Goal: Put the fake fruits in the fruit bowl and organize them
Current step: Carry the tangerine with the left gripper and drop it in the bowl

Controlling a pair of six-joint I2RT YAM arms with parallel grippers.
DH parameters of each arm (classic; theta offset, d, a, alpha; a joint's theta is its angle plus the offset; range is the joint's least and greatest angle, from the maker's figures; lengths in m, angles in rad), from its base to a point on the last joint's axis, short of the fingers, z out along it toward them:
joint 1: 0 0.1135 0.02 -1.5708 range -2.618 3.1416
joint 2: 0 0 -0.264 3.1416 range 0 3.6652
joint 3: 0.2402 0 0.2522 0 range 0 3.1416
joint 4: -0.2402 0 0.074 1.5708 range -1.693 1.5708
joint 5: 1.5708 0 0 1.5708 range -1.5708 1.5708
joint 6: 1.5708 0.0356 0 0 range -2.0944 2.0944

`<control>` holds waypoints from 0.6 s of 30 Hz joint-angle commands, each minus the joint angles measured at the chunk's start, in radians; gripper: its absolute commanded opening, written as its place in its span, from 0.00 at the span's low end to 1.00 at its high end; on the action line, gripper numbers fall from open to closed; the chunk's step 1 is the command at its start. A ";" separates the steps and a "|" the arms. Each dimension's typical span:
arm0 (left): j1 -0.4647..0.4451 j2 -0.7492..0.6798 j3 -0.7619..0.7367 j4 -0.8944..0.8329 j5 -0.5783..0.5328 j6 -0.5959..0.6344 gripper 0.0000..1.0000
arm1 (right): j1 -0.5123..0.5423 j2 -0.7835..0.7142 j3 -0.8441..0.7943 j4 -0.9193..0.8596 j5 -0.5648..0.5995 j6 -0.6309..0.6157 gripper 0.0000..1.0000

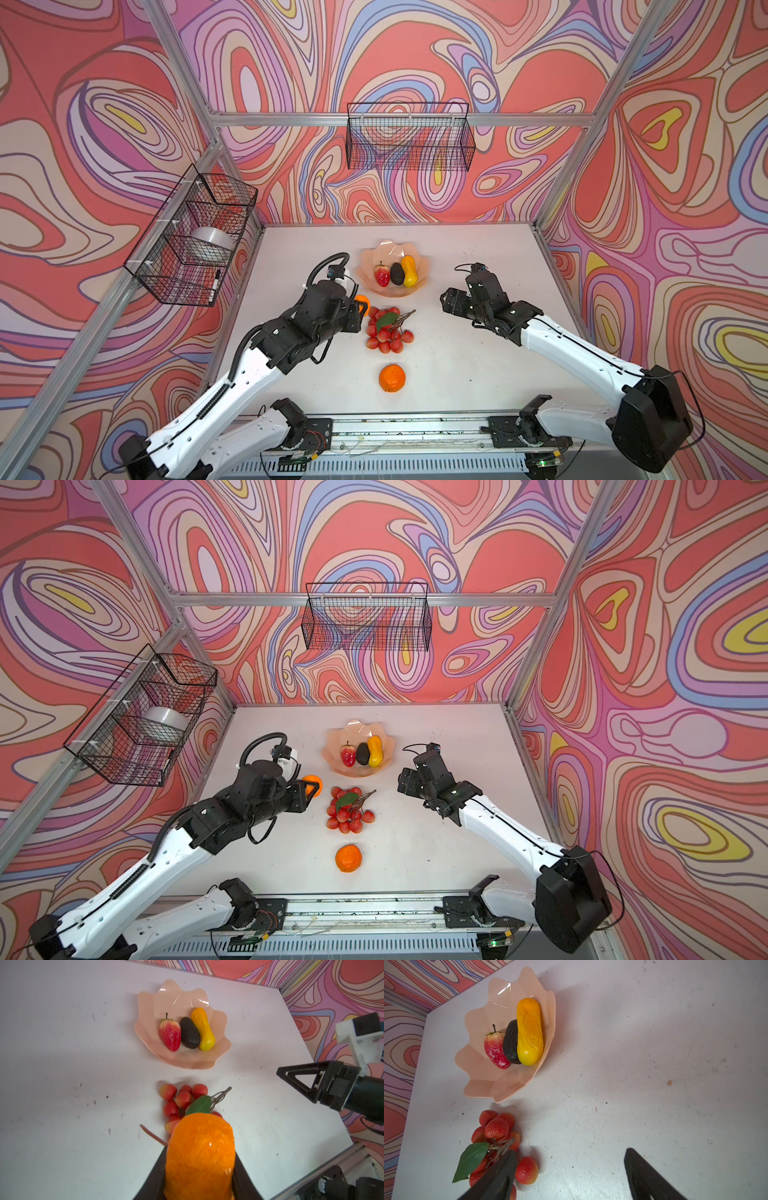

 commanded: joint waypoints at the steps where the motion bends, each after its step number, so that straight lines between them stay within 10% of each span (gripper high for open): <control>1: -0.001 0.200 0.097 -0.026 -0.031 0.135 0.34 | -0.004 -0.047 -0.002 -0.032 0.017 0.007 0.85; 18: 0.056 0.918 0.561 -0.032 -0.079 0.172 0.35 | -0.004 -0.327 -0.021 -0.289 0.107 0.007 0.84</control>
